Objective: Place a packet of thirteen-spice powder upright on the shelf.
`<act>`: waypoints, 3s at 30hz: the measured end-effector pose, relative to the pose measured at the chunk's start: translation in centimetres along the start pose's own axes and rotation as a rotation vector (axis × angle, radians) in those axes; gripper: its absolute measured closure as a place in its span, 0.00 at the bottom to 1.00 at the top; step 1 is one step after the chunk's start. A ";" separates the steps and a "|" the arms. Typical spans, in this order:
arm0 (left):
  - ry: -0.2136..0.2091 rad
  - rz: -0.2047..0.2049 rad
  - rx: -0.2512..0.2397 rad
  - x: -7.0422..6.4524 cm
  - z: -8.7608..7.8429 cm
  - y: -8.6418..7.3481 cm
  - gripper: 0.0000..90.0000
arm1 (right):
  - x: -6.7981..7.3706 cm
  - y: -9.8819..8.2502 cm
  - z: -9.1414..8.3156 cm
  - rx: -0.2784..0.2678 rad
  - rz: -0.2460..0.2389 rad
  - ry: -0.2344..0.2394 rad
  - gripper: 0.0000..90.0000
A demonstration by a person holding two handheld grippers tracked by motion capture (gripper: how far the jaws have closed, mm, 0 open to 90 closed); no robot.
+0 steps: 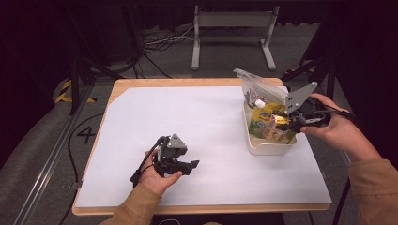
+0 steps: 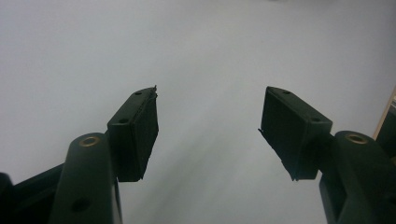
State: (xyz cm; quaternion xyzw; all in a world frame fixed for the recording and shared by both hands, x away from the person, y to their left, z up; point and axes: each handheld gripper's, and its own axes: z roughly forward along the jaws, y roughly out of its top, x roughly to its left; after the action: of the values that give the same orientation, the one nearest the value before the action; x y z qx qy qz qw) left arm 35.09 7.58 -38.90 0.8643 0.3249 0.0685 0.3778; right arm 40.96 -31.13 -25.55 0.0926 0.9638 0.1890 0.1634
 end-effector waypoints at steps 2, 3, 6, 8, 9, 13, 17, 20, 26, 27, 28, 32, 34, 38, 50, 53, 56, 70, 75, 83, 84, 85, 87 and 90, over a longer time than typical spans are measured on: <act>-0.002 0.002 0.002 0.0 0.1 0.0 0.42 | 0.2 -0.1 0.1 -0.014 -0.008 -0.012 0.76; -0.001 0.001 0.001 0.0 0.1 0.0 0.42 | 0.3 -0.1 0.1 -0.028 -0.024 -0.009 0.76; -0.004 0.002 0.005 -0.1 0.1 0.1 0.42 | 0.5 -0.1 0.1 -0.034 -0.050 0.010 0.76; -0.006 0.001 0.004 -0.1 0.2 0.1 0.42 | 0.8 0.1 0.1 -0.027 -0.076 0.022 0.76; -0.006 0.000 0.004 -0.1 0.2 0.1 0.42 | 0.9 0.2 0.0 -0.024 -0.079 0.034 0.76; -0.006 0.002 0.004 -0.1 0.1 0.0 0.42 | 1.5 0.6 0.0 -0.014 -0.093 0.043 0.76; -0.005 -0.001 0.001 -0.1 0.0 0.0 0.42 | 2.5 1.6 -0.2 -0.028 -0.130 0.027 0.76; -0.005 0.001 0.002 -0.1 0.1 0.0 0.42 | 2.9 2.1 -0.1 -0.022 -0.147 0.025 0.76; -0.006 -0.006 -0.001 0.1 0.0 0.0 0.42 | 2.5 2.7 2.0 0.026 -0.144 0.093 0.76; -0.007 -0.005 0.000 0.1 0.0 0.0 0.42 | 2.3 2.7 2.2 0.031 -0.142 0.105 0.76; -0.008 -0.005 0.000 0.2 0.0 0.0 0.42 | 2.2 2.7 2.4 0.037 -0.140 0.117 0.76; -0.009 -0.006 -0.001 0.2 0.0 0.0 0.42 | 1.8 2.8 3.1 0.066 -0.134 0.146 0.76; -0.009 -0.011 -0.001 0.2 0.0 0.0 0.42 | 1.8 2.8 3.2 0.072 -0.133 0.151 0.76; -0.011 -0.006 0.002 0.1 0.0 0.0 0.42 | 1.9 2.9 3.6 0.112 -0.143 0.146 0.76; -0.012 -0.006 -0.003 0.2 -0.1 0.1 0.42 | 2.3 2.6 4.8 0.179 -0.142 0.104 0.76; -0.014 -0.008 -0.004 0.2 -0.1 0.1 0.42 | 2.3 2.5 4.8 0.173 -0.132 0.095 0.75; -0.013 -0.007 -0.002 0.2 0.0 0.1 0.42 | 2.2 1.9 5.1 0.170 -0.116 0.091 0.74; -0.006 -0.015 -0.005 0.3 -0.3 -0.2 0.42 | 2.8 0.1 3.9 0.082 -0.011 0.019 0.54; 0.005 -0.024 -0.017 0.6 -1.0 -0.6 0.41 | 3.7 -0.5 2.9 -0.009 0.036 -0.014 0.48; 0.042 -0.036 -0.052 1.1 -2.9 -2.1 0.40 | 5.6 -2.4 1.4 -0.159 0.139 -0.065 0.45; 0.046 -0.040 -0.057 1.2 -3.2 -2.4 0.40 | 5.9 -2.8 1.2 -0.179 0.151 -0.065 0.44; 0.049 -0.041 -0.062 1.3 -3.4 -2.6 0.40 | 6.2 -3.2 1.0 -0.192 0.166 -0.070 0.44; 0.048 -0.046 -0.078 1.6 -3.8 -3.0 0.39 | 6.9 -3.9 0.8 -0.218 0.189 -0.090 0.43; 0.062 -0.052 -0.090 2.1 -4.5 -3.7 0.38 | 7.5 -5.1 0.6 -0.263 0.235 -0.110 0.42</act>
State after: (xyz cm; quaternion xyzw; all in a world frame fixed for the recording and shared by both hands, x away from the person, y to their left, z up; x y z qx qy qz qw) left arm 33.23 13.52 -38.54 0.8350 0.3555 0.0999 0.4080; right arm 33.62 -33.73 -30.20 0.1926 0.9029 0.3260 0.2036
